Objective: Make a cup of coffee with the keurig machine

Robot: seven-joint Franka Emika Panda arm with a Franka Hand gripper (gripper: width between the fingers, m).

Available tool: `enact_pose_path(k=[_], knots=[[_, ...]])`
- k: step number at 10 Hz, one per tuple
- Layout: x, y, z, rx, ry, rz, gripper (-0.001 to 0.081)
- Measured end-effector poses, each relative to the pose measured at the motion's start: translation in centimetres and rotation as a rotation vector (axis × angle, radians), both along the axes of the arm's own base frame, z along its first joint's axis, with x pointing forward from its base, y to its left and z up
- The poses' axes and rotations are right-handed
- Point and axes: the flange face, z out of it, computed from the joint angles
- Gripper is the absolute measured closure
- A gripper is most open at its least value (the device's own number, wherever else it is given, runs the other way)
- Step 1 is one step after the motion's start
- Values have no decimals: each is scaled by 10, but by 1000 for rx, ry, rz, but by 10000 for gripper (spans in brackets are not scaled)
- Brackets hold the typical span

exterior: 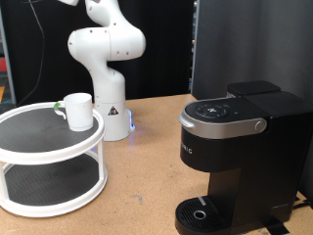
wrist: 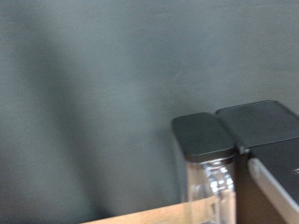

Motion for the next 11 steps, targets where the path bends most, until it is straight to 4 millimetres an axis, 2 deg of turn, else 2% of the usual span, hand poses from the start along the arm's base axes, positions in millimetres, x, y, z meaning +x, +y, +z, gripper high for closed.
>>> enact_pose_path(k=[2, 5, 9, 11], knots=[[-13, -11, 5, 1, -10, 30, 799], [-17, -19, 1, 15, -5, 3, 799], [-57, -60, -11, 62, 2, 11, 799], [-66, -74, -13, 60, 5, -16, 799]])
